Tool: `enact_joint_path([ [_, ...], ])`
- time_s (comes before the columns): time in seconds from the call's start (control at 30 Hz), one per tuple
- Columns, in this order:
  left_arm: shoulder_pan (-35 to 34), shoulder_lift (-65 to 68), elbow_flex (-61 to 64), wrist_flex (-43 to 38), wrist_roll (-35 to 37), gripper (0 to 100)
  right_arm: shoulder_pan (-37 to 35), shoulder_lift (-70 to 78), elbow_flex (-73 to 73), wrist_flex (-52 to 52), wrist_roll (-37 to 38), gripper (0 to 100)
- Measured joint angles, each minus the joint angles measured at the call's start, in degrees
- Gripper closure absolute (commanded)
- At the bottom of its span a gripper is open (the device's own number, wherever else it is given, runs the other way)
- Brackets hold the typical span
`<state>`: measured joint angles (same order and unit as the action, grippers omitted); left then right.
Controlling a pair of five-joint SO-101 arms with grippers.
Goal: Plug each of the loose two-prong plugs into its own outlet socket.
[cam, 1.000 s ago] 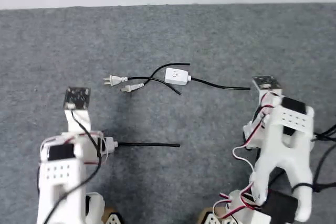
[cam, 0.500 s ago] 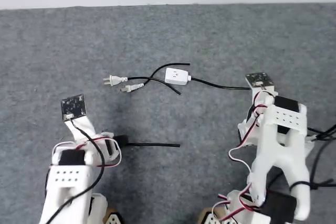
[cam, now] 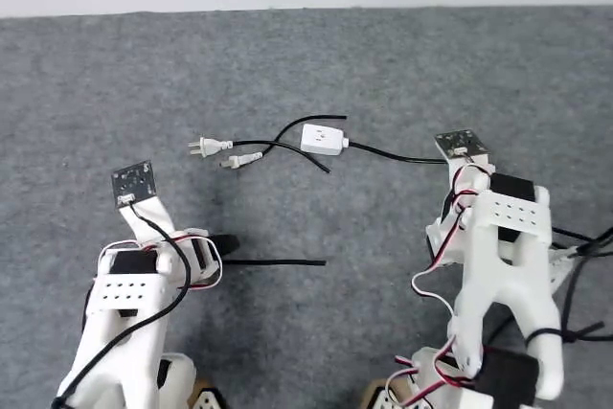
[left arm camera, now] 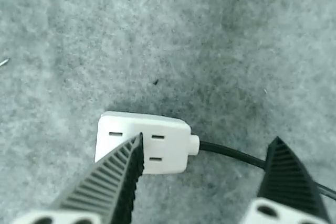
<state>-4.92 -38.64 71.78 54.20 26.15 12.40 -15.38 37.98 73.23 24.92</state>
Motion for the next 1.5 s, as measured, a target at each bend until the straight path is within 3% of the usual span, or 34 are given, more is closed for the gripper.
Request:
enact_joint_path([
  [0.33,-2.81,-9.67,1.05,9.14,-0.44,68,-0.18,6.59,0.0,-0.62,0.09,78.6],
  [0.6,-2.73,3.6,-9.93,18.2,-0.79,67,-2.2,14.68,-2.99,-0.7,0.09,78.6],
  [0.83,-2.2,21.98,-16.53,16.09,-0.88,63,-2.55,15.74,-3.25,-0.7,0.7,78.8],
  [1.13,-7.12,24.18,-17.93,7.38,1.85,63,-4.13,15.74,-2.99,-2.37,1.67,79.0],
  [1.5,-7.3,37.54,-26.99,6.24,2.37,64,-6.51,15.74,-1.32,-4.04,3.43,79.0],
])
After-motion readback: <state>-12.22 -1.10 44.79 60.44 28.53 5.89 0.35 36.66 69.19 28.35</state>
